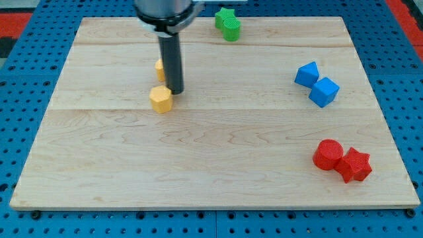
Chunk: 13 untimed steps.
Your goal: Move the yellow hexagon to the bottom center of the board
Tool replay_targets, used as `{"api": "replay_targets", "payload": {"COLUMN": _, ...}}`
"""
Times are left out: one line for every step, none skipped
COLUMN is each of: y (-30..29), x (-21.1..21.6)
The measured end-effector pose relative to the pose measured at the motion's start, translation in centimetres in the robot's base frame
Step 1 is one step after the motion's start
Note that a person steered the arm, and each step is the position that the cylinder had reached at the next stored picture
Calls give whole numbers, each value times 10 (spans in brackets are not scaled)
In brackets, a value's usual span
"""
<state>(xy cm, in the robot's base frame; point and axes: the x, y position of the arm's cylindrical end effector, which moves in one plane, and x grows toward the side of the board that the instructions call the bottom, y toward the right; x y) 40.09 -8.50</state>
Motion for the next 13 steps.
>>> {"api": "replay_targets", "payload": {"y": -23, "x": 0}}
{"api": "replay_targets", "payload": {"y": -32, "x": 1}}
{"api": "replay_targets", "payload": {"y": -38, "x": 18}}
{"api": "replay_targets", "payload": {"y": -73, "x": 36}}
{"api": "replay_targets", "payload": {"y": -24, "x": 47}}
{"api": "replay_targets", "payload": {"y": 52, "x": 47}}
{"api": "replay_targets", "payload": {"y": 54, "x": 42}}
{"api": "replay_targets", "payload": {"y": 58, "x": 15}}
{"api": "replay_targets", "payload": {"y": 86, "x": 27}}
{"api": "replay_targets", "payload": {"y": 148, "x": 40}}
{"api": "replay_targets", "payload": {"y": 126, "x": 46}}
{"api": "replay_targets", "payload": {"y": 96, "x": 26}}
{"api": "replay_targets", "payload": {"y": 93, "x": 51}}
